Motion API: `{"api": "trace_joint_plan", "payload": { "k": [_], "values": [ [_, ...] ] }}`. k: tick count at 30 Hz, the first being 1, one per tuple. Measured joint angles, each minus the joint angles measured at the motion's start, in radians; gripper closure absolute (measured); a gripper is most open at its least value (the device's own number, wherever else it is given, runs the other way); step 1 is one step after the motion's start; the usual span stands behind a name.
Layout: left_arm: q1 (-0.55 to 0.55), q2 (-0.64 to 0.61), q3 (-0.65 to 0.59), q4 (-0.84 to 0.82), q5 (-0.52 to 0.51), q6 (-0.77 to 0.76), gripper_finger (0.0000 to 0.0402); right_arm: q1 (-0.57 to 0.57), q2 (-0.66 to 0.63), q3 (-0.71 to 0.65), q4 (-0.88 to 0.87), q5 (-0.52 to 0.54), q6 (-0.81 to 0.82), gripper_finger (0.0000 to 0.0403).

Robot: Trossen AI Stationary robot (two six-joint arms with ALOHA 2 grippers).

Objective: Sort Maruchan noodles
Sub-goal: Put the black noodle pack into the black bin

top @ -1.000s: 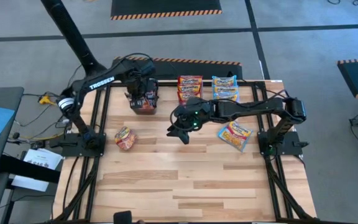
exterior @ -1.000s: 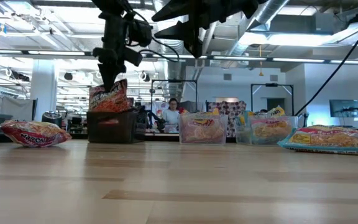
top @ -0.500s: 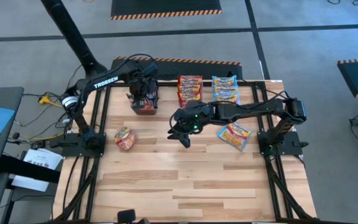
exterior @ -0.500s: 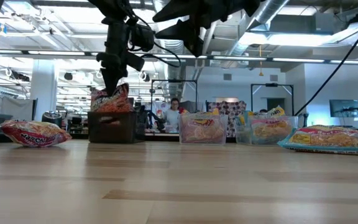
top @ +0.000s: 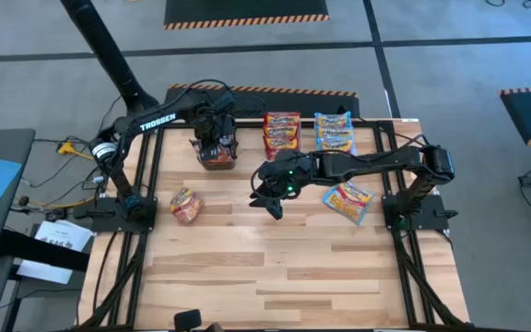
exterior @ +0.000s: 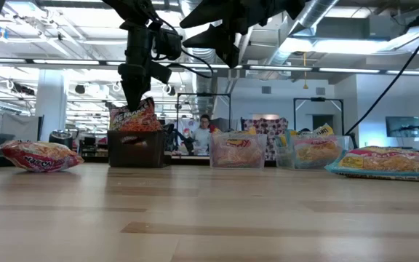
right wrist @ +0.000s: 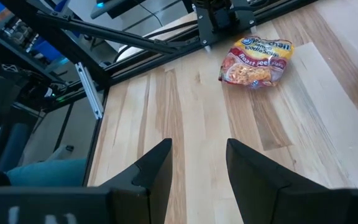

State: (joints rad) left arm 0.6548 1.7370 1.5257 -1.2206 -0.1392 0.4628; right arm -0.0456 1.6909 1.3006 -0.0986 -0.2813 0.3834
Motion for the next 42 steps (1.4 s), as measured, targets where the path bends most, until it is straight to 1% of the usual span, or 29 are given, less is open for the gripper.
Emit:
{"api": "trace_joint_plan", "payload": {
  "k": [2,6,13,17,20,25,29,31,33,35,37,39,42],
  "values": [
    [-0.001,0.000,0.000,-0.001,-0.005,-0.008,0.0296,0.000,0.000,0.000,0.000,0.000,0.000,0.0227],
    [-0.006,0.000,0.000,-0.003,-0.052,-0.046,0.0279,0.000,0.000,0.000,0.000,0.000,0.000,0.0227],
    [-0.006,0.000,0.000,-0.003,-0.051,-0.056,0.0276,0.000,0.000,0.001,0.000,0.001,0.000,0.0227],
    [-0.006,0.000,0.001,-0.006,-0.050,-0.065,0.0276,0.000,0.000,0.001,-0.003,0.019,-0.001,0.0227],
    [-0.006,0.000,0.026,-0.031,-0.045,-0.075,0.0276,-0.001,0.000,0.001,-0.008,0.021,-0.001,0.0227],
    [-0.008,-0.001,0.105,-0.075,0.026,-0.088,0.0276,-0.001,0.000,0.001,-0.014,0.021,-0.003,0.0227],
    [-0.008,-0.001,0.165,-0.096,0.062,-0.111,0.0276,0.000,0.000,0.001,-0.014,0.022,-0.002,0.0227],
    [-0.010,-0.002,0.184,-0.103,0.121,-0.131,0.0276,0.000,0.000,0.001,-0.015,0.022,-0.001,0.0227],
    [-0.012,-0.002,0.198,-0.121,0.212,-0.141,0.0276,0.002,0.000,0.001,-0.018,0.022,0.000,0.0227],
    [-0.024,-0.002,0.202,-0.129,0.289,-0.144,0.0276,0.005,0.000,0.001,-0.031,0.022,-0.001,0.0227],
    [-0.040,-0.002,0.202,-0.130,0.333,-0.146,0.0276,0.008,0.000,0.001,-0.040,0.022,-0.001,0.0227],
    [-0.064,-0.002,0.198,-0.125,0.355,-0.146,0.0276,0.013,0.000,0.002,-0.049,0.022,-0.001,0.0227],
    [-0.101,-0.002,0.164,-0.114,0.359,-0.146,0.0276,0.018,0.000,0.002,-0.070,0.022,-0.012,0.0227]
  ]
}}
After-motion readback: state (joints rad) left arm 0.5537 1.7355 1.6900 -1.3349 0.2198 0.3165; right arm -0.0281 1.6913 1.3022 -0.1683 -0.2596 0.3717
